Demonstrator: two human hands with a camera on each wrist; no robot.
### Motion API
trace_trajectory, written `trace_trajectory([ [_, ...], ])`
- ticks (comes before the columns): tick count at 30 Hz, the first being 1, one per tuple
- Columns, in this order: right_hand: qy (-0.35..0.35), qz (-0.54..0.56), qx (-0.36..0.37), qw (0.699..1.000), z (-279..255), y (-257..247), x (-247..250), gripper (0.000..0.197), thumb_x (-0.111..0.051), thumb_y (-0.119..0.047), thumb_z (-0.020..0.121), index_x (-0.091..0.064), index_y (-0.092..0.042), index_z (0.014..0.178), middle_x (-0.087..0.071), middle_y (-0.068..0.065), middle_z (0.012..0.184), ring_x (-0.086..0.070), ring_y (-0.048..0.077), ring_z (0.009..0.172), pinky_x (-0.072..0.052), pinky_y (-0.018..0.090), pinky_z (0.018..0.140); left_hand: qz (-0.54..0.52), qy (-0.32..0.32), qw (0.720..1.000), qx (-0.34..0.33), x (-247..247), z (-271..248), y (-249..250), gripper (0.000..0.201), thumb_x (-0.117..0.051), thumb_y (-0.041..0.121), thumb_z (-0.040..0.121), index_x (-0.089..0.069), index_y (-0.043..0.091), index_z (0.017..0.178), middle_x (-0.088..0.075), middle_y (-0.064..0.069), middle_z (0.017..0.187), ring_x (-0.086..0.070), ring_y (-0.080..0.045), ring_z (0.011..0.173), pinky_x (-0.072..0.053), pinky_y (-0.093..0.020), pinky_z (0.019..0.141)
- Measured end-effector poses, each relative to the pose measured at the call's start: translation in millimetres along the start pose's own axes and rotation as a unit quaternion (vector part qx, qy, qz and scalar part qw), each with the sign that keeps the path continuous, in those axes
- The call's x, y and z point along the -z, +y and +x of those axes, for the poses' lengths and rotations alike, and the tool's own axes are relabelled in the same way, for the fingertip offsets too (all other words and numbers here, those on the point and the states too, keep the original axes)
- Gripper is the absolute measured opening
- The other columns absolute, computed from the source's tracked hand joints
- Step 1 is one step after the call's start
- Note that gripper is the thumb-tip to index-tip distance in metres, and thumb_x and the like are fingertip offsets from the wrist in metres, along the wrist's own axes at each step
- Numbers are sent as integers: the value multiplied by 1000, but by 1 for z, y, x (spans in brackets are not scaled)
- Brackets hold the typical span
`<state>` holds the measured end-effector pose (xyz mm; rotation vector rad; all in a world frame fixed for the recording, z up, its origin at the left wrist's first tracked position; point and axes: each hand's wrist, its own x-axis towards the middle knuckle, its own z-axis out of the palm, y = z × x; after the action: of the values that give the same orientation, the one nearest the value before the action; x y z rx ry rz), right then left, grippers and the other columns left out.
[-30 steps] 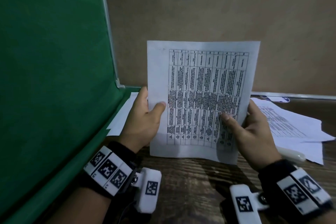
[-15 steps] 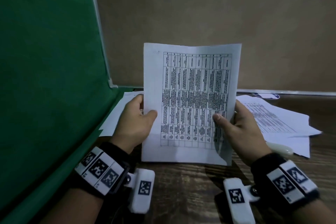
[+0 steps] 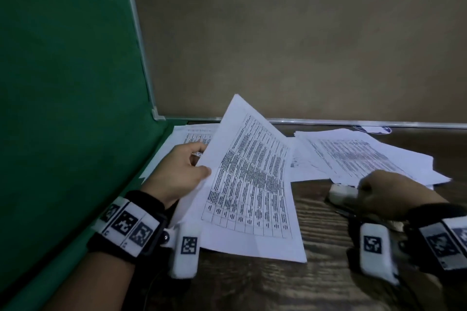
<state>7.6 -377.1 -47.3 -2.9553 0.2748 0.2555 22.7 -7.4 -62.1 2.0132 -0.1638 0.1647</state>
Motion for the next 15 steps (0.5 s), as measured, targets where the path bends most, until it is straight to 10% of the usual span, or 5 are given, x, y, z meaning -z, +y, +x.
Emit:
trace_trajectory([
  [6,241,241,73,937,-2,-16,-5,21,-73,-30,90,-57,-16,89,-66,6,79,-57,30,76,-36,35,62,28,-48,998,-15,-6,-7,10,51,-61,-10,92,-75,35,110,-81,-7,95,-75,-39,90,-58,-57,92],
  [11,181,723,207,634,1,-82,4,18,-59,-6,103,-50,-21,109,-67,12,96,-63,27,82,-53,51,76,40,-94,994,-35,-16,-11,19,58,-61,-8,93,-70,37,128,-80,-3,104,-74,-37,97,-56,-59,95],
  [15,158,818,256,490,17,-128,25,38,-48,1,105,-42,-18,137,-58,9,115,-59,19,94,-59,43,81,39,-105,994,-17,-20,-13,19,64,-63,-4,93,-66,49,130,-79,1,109,-73,-32,103,-55,-57,100],
])
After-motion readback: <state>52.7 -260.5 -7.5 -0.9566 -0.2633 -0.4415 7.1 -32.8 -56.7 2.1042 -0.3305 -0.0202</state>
